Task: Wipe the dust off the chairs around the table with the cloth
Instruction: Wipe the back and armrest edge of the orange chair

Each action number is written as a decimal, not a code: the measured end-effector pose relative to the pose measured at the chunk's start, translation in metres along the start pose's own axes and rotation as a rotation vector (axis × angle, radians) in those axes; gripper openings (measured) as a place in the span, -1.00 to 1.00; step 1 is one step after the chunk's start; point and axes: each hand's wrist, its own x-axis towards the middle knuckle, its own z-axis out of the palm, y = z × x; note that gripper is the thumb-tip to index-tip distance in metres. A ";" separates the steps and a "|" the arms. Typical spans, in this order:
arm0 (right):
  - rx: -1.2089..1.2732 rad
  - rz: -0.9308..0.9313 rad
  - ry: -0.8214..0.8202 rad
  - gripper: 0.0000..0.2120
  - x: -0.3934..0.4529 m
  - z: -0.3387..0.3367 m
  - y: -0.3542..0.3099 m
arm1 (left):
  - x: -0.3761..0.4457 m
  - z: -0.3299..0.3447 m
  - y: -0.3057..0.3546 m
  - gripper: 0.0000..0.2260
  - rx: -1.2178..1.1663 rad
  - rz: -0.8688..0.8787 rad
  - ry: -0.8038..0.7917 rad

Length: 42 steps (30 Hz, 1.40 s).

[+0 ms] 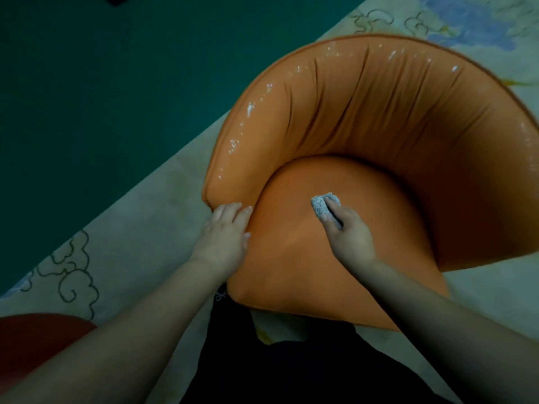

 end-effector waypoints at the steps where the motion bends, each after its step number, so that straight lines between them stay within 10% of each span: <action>1: 0.016 0.012 0.026 -0.59 -0.001 0.007 -0.010 | 0.003 -0.008 -0.009 -0.52 0.010 0.033 0.004; 29: 0.303 0.124 0.263 -0.61 -0.035 0.082 -0.113 | 0.083 -0.083 -0.095 -0.19 -0.339 -0.021 -0.230; 42: 0.452 0.414 0.534 -0.59 0.034 0.172 -0.166 | 0.210 -0.101 -0.112 0.03 -0.151 0.341 -0.470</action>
